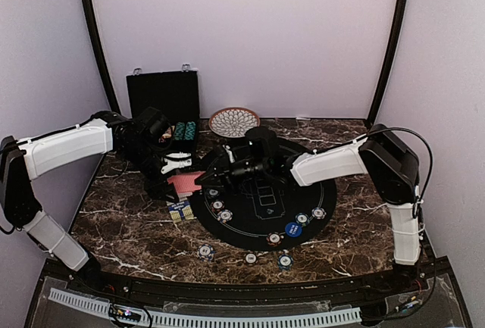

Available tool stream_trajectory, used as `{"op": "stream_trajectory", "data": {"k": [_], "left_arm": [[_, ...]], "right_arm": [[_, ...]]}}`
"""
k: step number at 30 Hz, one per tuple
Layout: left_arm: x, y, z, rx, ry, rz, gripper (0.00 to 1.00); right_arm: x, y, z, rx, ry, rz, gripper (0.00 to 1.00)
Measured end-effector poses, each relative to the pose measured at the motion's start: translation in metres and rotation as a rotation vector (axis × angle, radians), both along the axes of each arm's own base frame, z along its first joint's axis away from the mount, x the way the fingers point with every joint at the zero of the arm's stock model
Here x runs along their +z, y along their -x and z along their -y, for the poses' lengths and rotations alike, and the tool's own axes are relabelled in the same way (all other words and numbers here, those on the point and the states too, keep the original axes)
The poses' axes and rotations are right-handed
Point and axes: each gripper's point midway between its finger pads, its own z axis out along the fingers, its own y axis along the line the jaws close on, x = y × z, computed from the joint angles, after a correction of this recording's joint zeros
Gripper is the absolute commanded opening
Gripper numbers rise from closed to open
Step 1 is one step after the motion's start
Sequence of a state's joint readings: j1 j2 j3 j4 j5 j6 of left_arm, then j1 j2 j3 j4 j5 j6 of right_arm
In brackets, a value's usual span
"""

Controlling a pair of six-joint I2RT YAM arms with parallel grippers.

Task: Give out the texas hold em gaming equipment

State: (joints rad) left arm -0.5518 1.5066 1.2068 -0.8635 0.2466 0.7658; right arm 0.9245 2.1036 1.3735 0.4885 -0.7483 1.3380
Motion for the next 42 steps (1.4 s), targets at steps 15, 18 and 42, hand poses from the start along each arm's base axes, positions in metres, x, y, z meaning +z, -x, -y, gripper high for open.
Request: {"op": "stream_trajectory", "data": {"k": [15, 18, 42], "left_arm": [[-0.001, -0.001, -0.002, 0.005, -0.014, 0.008, 0.0], [-0.001, -0.002, -0.003, 0.006, -0.017, 0.01, 0.0], [-0.001, -0.002, -0.003, 0.007, -0.019, 0.01, 0.0]], "right_arm": [[-0.005, -0.021, 0.061, -0.088, 0.028, -0.022, 0.0], [0.005, -0.033, 0.085, -0.132, 0.023, -0.004, 0.0], [-0.026, -0.212, 0.259, -0.486, 0.311, 0.104, 0.0]]}}
